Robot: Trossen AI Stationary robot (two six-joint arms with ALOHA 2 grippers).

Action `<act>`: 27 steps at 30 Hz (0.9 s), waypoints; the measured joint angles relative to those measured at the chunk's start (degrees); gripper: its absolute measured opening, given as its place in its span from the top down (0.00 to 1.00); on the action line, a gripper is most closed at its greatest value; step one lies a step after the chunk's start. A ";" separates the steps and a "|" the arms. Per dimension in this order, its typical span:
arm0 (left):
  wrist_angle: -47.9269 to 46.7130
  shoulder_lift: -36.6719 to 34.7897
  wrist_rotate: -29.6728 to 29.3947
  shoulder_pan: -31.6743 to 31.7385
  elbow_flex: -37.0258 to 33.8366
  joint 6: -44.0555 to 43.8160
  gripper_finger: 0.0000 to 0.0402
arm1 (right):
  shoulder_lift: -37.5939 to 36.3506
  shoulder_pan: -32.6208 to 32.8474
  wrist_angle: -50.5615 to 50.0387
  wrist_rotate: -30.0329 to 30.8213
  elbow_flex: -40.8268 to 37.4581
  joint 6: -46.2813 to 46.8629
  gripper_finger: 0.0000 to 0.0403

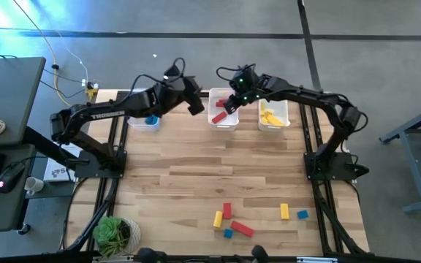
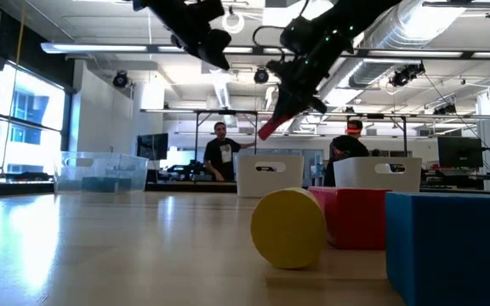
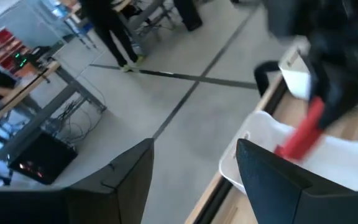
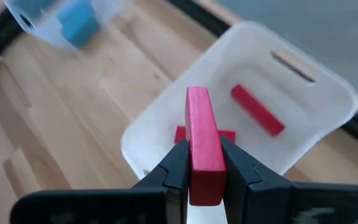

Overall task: Sort & place blocks by color
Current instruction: Put the red block into the left white bin

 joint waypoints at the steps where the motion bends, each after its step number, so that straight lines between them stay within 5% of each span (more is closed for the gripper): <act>1: -0.06 -0.40 0.02 0.48 0.00 -1.16 0.46 | 0.87 -0.17 0.01 -0.52 0.00 -0.23 0.90; 19: -13.92 -1.73 11.90 6.86 0.00 -22.70 0.46 | 8.23 -0.20 -1.01 -2.42 -0.02 -1.24 0.90; 27: -16.42 -1.71 17.20 6.97 0.00 -25.04 0.46 | 8.26 -0.19 -0.99 0.09 -0.02 -1.68 0.89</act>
